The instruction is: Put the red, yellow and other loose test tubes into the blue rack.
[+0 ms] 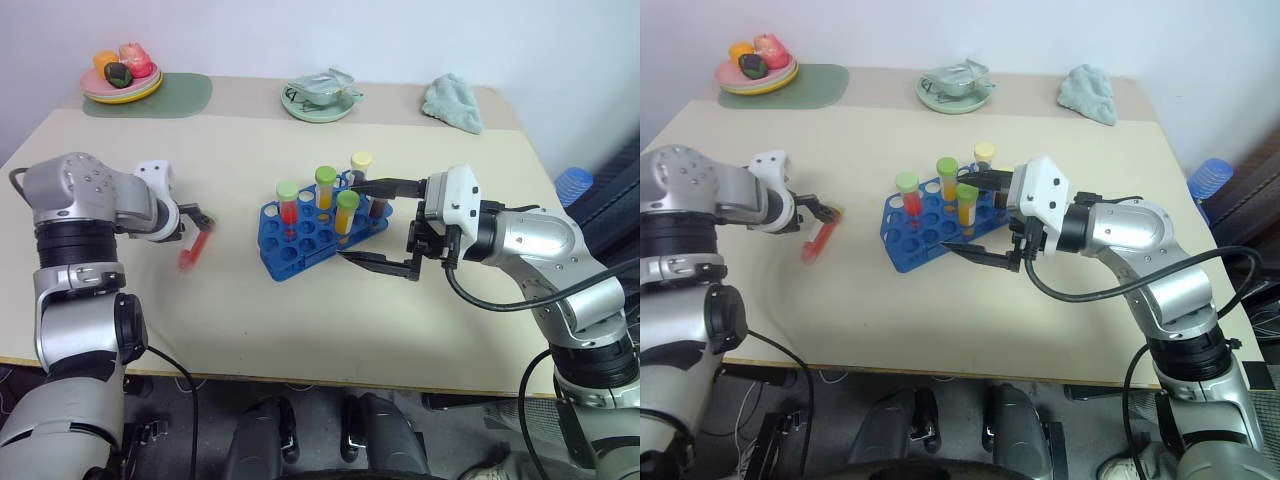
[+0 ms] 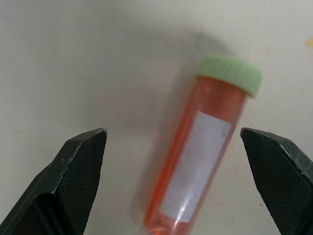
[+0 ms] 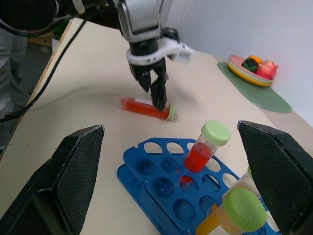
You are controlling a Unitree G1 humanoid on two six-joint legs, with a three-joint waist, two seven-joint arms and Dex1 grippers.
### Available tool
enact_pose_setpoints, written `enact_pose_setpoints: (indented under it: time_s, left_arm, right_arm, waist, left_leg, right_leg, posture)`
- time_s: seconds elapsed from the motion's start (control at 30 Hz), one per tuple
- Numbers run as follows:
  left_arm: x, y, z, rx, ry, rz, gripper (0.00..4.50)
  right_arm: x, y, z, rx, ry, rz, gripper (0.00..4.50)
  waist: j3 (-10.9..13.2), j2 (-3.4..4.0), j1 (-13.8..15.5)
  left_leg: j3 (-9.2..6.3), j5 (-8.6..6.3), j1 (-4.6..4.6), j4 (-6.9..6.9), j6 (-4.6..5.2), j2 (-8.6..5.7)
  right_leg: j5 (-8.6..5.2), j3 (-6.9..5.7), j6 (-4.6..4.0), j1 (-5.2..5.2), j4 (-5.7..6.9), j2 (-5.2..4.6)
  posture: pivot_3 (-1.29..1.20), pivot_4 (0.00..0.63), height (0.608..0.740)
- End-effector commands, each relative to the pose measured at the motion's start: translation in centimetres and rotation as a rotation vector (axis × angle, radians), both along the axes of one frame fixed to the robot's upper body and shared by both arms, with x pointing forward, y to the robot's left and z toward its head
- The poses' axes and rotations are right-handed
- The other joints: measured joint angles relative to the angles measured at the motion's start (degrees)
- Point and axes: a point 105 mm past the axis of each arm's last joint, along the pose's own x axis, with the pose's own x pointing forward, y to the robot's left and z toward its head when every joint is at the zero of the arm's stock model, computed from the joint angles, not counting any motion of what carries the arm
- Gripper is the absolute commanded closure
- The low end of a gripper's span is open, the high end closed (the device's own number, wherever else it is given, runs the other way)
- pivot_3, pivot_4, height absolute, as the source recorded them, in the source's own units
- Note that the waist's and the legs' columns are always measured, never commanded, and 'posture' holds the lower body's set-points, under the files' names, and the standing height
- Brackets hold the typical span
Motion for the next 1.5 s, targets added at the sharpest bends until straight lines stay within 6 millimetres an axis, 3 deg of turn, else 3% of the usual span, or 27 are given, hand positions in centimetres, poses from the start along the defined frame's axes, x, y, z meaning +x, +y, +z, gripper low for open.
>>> enact_pose_setpoints:
  time_s: [0.03, 0.17, 0.2, 0.37, 0.47, 0.5, 0.57, 0.7, 0.83, 1.03, 1.2, 1.5]
  left_arm:
    - [0.9, 0.2, 0.7, 0.045, -0.035, -0.01, 1.33]
    - [1.2, 0.6, 0.3, 0.065, -0.028, -0.009, 3.37]
    - [1.2, 0.8, 0.2, 0.066, -0.026, -0.011, 3.68]
    - [0.7, 0.6, 0.4, 0.013, -0.057, -0.076, 3.68]
    - [-0.4, -0.4, 2.1, -0.115, -0.27, -0.221, 3.68]
    - [-1.0, -1.2, 2.7, -0.187, -0.359, -0.293, 3.68]
    - [-3.2, -3.4, 4.2, -0.514, -0.492, -0.418, 3.68]
    - [-7.0, -4.4, 5.1, -0.467, -0.636, -0.624, 3.68]
    - [-9.3, -6.1, 8.3, -0.495, -0.952, -0.807, 3.68]
    - [-8.4, -9.1, 8.6, -0.404, -1.173, -0.92, 3.68]
    - [-6.4, -11.8, 8.0, -0.375, -1.262, -0.944, 3.68]
    - [-2.7, -15.2, 6.7, -0.362, -1.331, -0.95, 3.68]
  right_arm:
    - [-0.6, 0.2, 1.3, 0.016, -0.053, 0.007, 0.0]
    - [-0.6, 0.2, 1.3, 0.016, -0.052, 0.004, 0.0]
    - [-0.6, 0.2, 1.3, 0.016, -0.052, 0.003, 0.0]
    - [-0.5, 0.2, 1.3, 0.017, -0.051, -0.004, 0.0]
    - [-0.4, 0.2, 1.2, 0.018, -0.051, -0.006, 0.0]
    - [-0.4, 0.2, 1.1, 0.019, -0.051, -0.006, 0.0]
    - [-0.3, 0.2, 1.1, 0.022, -0.049, -0.007, 0.0]
    - [-0.2, 0.3, 0.9, 0.036, -0.04, -0.005, 0.0]
    - [0.0, 0.3, 0.8, 0.048, -0.031, -0.013, 0.0]
    - [0.1, -0.3, 0.6, 0.064, -0.026, -0.071, 0.0]
    - [-0.3, -1.7, -0.6, 0.056, -0.001, -0.167, 0.0]
    - [-2.9, -4.2, -3.7, 0.019, 0.128, -0.323, 0.0]
  waist:
    - [0.0, 0.0, 0.0]
    - [0.0, 0.0, 0.1]
    - [0.0, 0.01, 0.1]
    - [0.0, 0.01, -0.1]
    - [0.0, 0.01, -0.5]
    - [0.0, 0.02, -0.7]
    - [0.0, 0.02, -0.5]
    - [0.0, -0.08, 0.0]
    - [0.0, -0.06, 0.2]
    - [0.0, -0.05, 0.2]
    - [0.0, -0.05, 0.4]
    - [0.0, -0.06, 0.2]
  left_leg:
    - [0.01, 0.0, 0.0, 0.0, 0.0, 0.0]
    - [0.01, -0.02, 0.0, 0.0, -0.03, 0.0]
    - [0.01, -0.03, 0.0, 0.0, -0.03, -0.01]
    - [0.01, 0.0, 0.01, 0.0, -0.01, 0.0]
    - [0.03, -0.01, 0.0, -0.01, 0.0, 0.0]
    - [0.05, -0.01, 0.0, -0.04, 0.0, 0.01]
    - [0.05, 0.0, 0.0, -0.04, 0.0, 0.02]
    - [0.0, 0.0, -0.05, 0.12, 0.01, 0.01]
    - [-0.02, -0.12, -0.03, 0.06, -0.17, 0.01]
    - [-0.02, -0.12, -0.02, 0.05, -0.15, 0.0]
    - [-0.01, -0.07, -0.04, 0.05, 0.07, -0.01]
    - [-0.01, -0.09, -0.04, 0.06, 0.2, 0.01]
  right_leg:
    - [0.0, 0.0, 0.0, 0.0, 0.0, 0.0]
    - [0.0, 0.0, -0.01, -0.01, 0.0, -0.04]
    - [0.0, 0.0, -0.01, -0.01, 0.0, -0.04]
    - [0.0, 0.01, -0.01, -0.02, 0.03, -0.05]
    - [0.0, 0.03, -0.02, -0.05, 0.04, -0.06]
    - [-0.01, 0.06, -0.02, -0.07, 0.04, -0.07]
    - [-0.01, 0.05, -0.03, -0.08, 0.04, -0.09]
    - [-0.01, 0.02, -0.02, -0.01, 0.05, -0.12]
    - [-0.01, 0.01, -0.06, -0.01, 0.01, -0.14]
    - [-0.01, 0.02, -0.07, 0.02, -0.03, -0.11]
    - [0.0, -0.01, -0.05, 0.04, -0.1, -0.08]
    - [0.01, -0.02, -0.03, 0.08, -0.18, -0.06]
  posture:
    - [0.0, 0.15, 0.74]
    - [0.0, 0.15, 0.74]
    - [0.0, 0.15, 0.74]
    - [0.0, 0.15, 0.74]
    - [0.0, 0.15, 0.74]
    - [0.0, 0.15, 0.74]
    - [0.0, 0.15, 0.74]
    - [0.0, 0.15, 0.74]
    - [0.0, 0.15, 0.74]
    - [0.0, 0.15, 0.74]
    - [0.0, 0.15, 0.74]
    - [0.0, 0.15, 0.74]
